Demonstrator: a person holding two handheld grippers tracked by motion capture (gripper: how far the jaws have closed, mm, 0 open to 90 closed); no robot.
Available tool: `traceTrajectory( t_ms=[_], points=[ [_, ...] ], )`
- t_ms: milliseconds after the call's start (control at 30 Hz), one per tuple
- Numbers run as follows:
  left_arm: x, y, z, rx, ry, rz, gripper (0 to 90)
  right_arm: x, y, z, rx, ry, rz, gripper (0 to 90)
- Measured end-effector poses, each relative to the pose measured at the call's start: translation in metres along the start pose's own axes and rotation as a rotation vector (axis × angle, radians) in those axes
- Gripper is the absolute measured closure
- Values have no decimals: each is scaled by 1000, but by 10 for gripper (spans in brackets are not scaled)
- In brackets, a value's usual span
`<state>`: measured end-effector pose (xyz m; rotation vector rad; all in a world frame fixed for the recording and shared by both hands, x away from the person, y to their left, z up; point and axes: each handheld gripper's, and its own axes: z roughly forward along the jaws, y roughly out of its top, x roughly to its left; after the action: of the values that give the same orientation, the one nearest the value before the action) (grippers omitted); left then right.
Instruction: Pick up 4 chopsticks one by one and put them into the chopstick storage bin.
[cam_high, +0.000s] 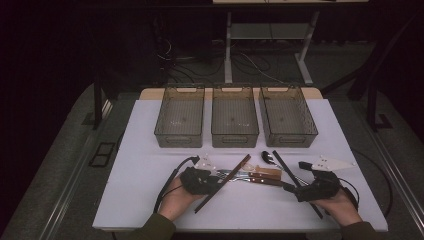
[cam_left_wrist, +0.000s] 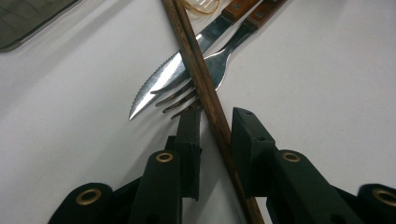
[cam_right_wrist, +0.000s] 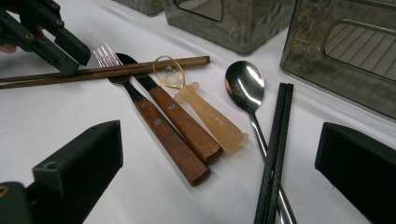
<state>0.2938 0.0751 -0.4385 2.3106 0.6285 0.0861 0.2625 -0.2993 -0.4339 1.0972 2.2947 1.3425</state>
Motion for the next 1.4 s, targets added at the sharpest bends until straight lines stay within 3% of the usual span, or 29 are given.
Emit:
traceTrajectory(
  t_ms=[167,200,367,467,667,1400],
  points=[
    [1,0,1,11,12,31,739,0,0,0,0,0,0,5],
    [-1,0,1,10,16,19,744,0,0,0,-1,0,-1,6],
    [-2,0,3,6,31,39,749,0,0,0,-1,0,-2,6],
    [-4,-1,4,9,32,26,751,0,0,0,-1,-1,-1,6],
    [-7,-1,7,19,57,42,767,0,0,-1,-2,-2,0,6],
    [-8,-2,5,-14,102,-26,843,0,0,0,1,1,-4,6]
  ],
)
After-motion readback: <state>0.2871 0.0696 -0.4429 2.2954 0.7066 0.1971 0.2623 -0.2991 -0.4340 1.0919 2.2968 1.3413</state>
